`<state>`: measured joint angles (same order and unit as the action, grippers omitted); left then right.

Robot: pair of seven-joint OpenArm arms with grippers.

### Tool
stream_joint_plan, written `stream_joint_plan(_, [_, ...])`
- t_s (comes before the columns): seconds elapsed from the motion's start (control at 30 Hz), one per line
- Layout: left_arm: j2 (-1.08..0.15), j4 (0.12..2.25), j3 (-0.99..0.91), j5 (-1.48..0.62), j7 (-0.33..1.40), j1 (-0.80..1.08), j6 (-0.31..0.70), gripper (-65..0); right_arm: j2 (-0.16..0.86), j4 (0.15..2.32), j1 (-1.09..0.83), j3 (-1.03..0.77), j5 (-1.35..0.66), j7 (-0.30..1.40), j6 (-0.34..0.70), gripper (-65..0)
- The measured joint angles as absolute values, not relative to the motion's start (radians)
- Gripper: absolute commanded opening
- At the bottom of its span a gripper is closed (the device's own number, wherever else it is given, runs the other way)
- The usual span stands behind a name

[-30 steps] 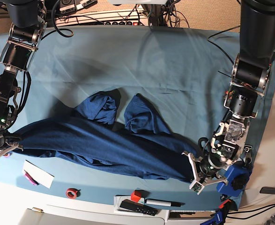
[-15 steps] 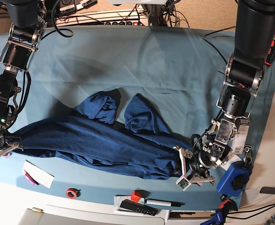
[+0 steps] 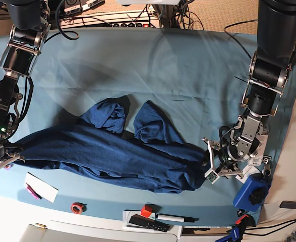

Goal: Layout the t-shirt on the table in an organized manner, then fold the t-shirt properly
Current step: 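Hold the hem with the left gripper, pulling it taut against the right gripper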

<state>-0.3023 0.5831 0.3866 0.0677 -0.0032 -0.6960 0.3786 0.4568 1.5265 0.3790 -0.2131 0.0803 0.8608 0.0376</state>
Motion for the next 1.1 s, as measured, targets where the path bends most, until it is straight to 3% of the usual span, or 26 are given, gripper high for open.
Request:
stream_joint_plan(0.17, [-0.302,0.582,0.387,0.068,-0.006,-0.696,0.407,-34.8,0.457,1.526,0.379,-0.213,0.080,0.860,0.038,-65.0])
stream_joint_plan(0.4, [-0.284,0.582,0.385,0.067,-0.018,-0.694,0.522,-34.8,0.457,1.526,0.379,-0.213,0.080,0.862,0.038,-65.0])
stream_joint_plan(0.63, [-0.281,0.582,0.385,0.067,-0.024,-0.693,0.543,-35.0,0.457,1.526,0.379,-0.213,0.080,0.861,0.038,-65.0])
stream_joint_plan(0.83, [-0.277,0.583,0.385,0.097,-0.029,-0.692,0.602,-50.7,0.457,1.526,0.379,-0.213,0.080,0.862,0.038,-65.0])
stream_joint_plan(1.1, [-0.277,0.529,0.378,0.083,-0.119,-0.671,0.581,-50.6,0.457,1.526,0.379,-0.213,0.080,0.863,0.038,-65.0])
